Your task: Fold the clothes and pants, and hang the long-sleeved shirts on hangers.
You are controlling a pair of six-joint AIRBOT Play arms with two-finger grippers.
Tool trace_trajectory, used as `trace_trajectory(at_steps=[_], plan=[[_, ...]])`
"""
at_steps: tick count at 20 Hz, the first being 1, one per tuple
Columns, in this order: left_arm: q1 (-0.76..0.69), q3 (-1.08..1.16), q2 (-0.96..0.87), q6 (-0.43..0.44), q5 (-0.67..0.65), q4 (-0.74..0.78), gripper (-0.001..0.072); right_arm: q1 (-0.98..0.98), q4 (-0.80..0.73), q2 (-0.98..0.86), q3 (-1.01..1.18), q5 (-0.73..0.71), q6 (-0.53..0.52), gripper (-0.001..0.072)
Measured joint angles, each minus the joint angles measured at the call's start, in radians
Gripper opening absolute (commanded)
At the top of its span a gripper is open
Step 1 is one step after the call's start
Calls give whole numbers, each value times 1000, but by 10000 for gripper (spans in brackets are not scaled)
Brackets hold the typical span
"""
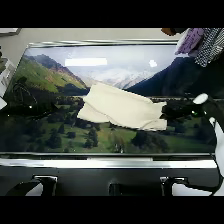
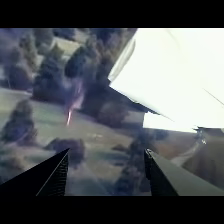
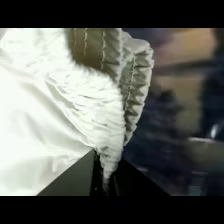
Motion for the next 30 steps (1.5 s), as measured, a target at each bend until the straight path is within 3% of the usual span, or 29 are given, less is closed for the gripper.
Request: trace_trajectory(at_steps=[1,3,5,6,7,8,12,16,22,30], plan=[[-15,-9,16,0,1,-2,527,27,-49,-19,48,26,26,32],[-68,-20,27,0,29,-17,442,71,-142,-43,148,73,74,32],[-146,-26,10,0,89,-60,429,94,-210,-56,243,121,105,32],[-198,-27,-13,0,137,-95,293,101,-229,-60,281,142,117,32],[-249,-28,-42,0,186,-133,88,106,-244,-62,314,163,126,32],[-308,-25,-81,0,238,-176,9,109,-256,-64,342,183,134,32],[-521,69,-290,0,427,-294,8,116,-275,-61,394,252,160,32],[-647,275,-532,-6,507,-402,7,117,-279,-34,409,290,187,32],[-720,531,-814,-129,497,-474,6,117,-282,28,413,281,212,32],[-799,714,-999,-304,450,-489,5,117,-209,124,416,275,211,32]])
